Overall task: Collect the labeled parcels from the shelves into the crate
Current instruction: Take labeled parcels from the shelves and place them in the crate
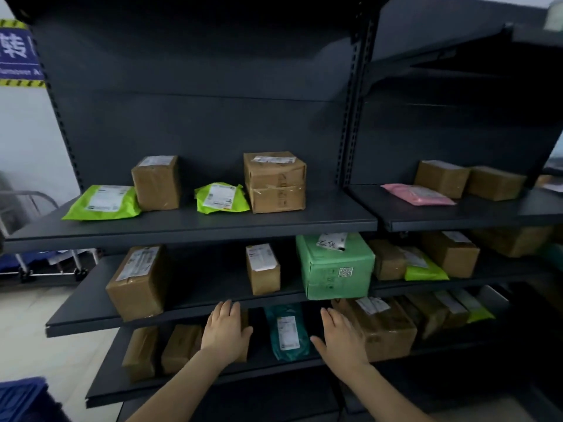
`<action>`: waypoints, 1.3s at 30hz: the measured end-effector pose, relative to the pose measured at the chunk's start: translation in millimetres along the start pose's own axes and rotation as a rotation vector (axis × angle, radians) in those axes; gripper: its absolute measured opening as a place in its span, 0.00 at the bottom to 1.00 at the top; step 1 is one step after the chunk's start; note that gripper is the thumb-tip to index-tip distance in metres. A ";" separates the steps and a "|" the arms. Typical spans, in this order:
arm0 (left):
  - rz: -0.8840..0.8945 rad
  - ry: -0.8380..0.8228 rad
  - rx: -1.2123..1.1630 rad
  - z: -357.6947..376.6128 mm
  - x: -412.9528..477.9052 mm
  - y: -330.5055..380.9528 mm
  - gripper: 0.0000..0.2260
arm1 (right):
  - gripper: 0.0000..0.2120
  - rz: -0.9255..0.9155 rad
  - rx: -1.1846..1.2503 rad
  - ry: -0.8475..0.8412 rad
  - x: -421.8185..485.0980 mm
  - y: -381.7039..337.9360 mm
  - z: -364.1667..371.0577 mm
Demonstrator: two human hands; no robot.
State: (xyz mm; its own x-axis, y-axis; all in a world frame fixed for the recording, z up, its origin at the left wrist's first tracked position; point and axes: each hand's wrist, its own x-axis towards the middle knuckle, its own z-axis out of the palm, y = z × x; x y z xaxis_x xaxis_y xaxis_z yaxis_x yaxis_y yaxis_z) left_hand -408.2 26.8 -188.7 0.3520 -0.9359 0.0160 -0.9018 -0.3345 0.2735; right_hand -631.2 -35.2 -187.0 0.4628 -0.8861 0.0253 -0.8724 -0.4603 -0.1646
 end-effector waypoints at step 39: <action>-0.571 0.009 -0.538 36.5 201.3 95.0 0.45 | 0.20 0.320 0.376 0.236 134.6 170.7 5.4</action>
State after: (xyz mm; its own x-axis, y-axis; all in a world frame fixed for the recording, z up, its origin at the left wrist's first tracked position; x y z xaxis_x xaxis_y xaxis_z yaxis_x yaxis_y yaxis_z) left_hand -432.2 -197.5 -194.6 0.7290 -0.6332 -0.2600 -0.3360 -0.6620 0.6700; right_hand -717.0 -232.8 -217.0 0.0978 -0.9867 0.1297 -0.8274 -0.1530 -0.5403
